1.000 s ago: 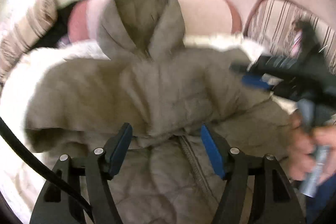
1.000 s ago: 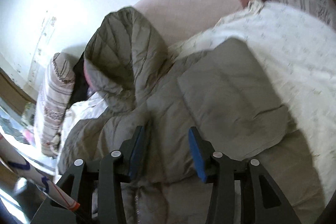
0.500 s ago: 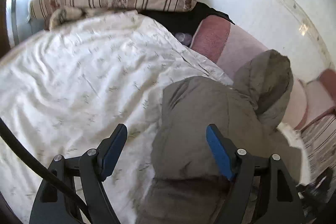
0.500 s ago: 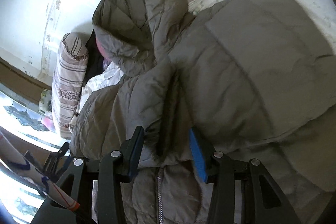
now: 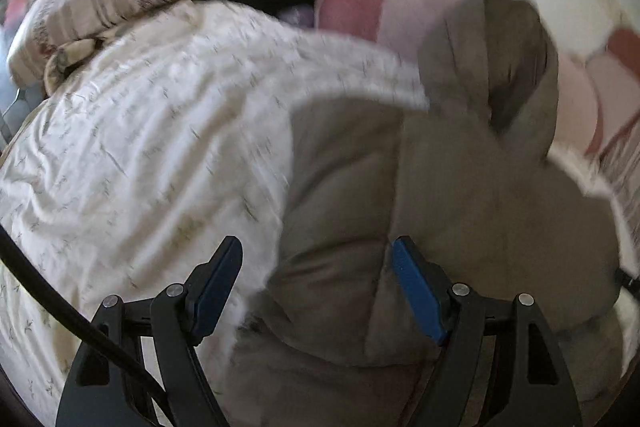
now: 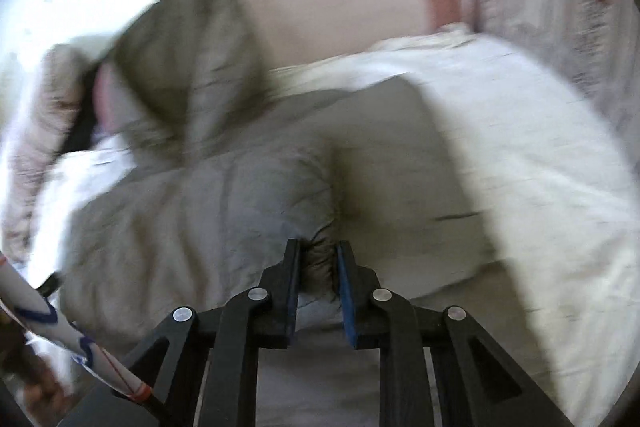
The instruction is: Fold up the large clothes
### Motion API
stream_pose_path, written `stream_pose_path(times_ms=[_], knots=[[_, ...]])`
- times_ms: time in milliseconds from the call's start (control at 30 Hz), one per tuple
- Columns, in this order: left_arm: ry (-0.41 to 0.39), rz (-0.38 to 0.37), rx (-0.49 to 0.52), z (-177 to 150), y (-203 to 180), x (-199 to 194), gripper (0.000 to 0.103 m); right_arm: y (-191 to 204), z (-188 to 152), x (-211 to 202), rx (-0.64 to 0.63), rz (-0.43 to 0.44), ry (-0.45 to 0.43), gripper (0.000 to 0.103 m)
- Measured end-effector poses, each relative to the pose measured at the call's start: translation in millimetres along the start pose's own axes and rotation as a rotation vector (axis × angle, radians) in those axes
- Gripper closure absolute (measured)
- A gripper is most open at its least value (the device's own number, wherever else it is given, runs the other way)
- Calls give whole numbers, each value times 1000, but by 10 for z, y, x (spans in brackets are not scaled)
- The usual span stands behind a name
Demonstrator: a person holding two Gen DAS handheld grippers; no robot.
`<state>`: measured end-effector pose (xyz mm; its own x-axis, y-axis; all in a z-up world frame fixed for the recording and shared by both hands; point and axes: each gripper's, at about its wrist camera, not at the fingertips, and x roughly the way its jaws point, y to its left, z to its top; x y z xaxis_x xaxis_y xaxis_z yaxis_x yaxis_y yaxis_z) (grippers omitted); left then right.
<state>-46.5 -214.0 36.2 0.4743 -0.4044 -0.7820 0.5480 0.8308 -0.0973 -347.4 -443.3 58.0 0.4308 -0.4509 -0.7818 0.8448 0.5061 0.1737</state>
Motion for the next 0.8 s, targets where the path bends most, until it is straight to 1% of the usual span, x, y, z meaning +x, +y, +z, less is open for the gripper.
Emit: stream_pose_path(times_ms=[33,100,133,200,233,267,300,333,367,400,433,467,500,533,600,633,733,800], knots=[[10,19,21,-33,-48,38,26,-28,-10,74,-15,-51,12,84],[16,66,63,-77,-129,81,26,-101,-37,215,17,-30,63,84],[11,77,76,-86,-149,76,26,-114,-42,252,25,-25,75,84],[4,89,90,-92,-157,64,26,-96,-44,255,10,-37,70,82],[0,94,92,-90,-155,51,26,-87,-36,238,6,-47,65,79],[-11,101,90,-82,-151,29,26,-70,-28,244,7,-51,63,76],[-41,114,86,-64,-153,-46,26,-75,-18,211,13,-60,55,74],[-68,118,89,-54,-167,-115,26,-83,-13,143,25,-71,35,68],[-88,118,92,-34,-181,-158,26,-80,3,38,36,-85,-6,65],[-129,120,103,-20,-225,-252,26,-50,17,-46,33,-97,-54,65],[-153,119,112,-22,-269,-310,26,-16,28,-138,20,-107,-105,64],[-175,108,126,-29,-333,-364,26,32,30,-233,3,-102,-162,60],[-184,92,139,-34,-388,-389,26,74,24,-281,-8,-85,-192,59],[-189,65,163,-62,-476,-413,26,133,8,-319,-23,-36,-210,58],[-172,36,212,-130,-642,-378,26,276,-34,-266,-75,49,-183,58],[-165,39,231,-160,-699,-349,26,330,-53,-235,-97,63,-168,58],[-145,78,274,-260,-836,-233,26,444,-124,-79,-137,82,-103,58],[-124,88,271,-294,-855,-158,25,475,-145,68,-151,61,-46,58]])
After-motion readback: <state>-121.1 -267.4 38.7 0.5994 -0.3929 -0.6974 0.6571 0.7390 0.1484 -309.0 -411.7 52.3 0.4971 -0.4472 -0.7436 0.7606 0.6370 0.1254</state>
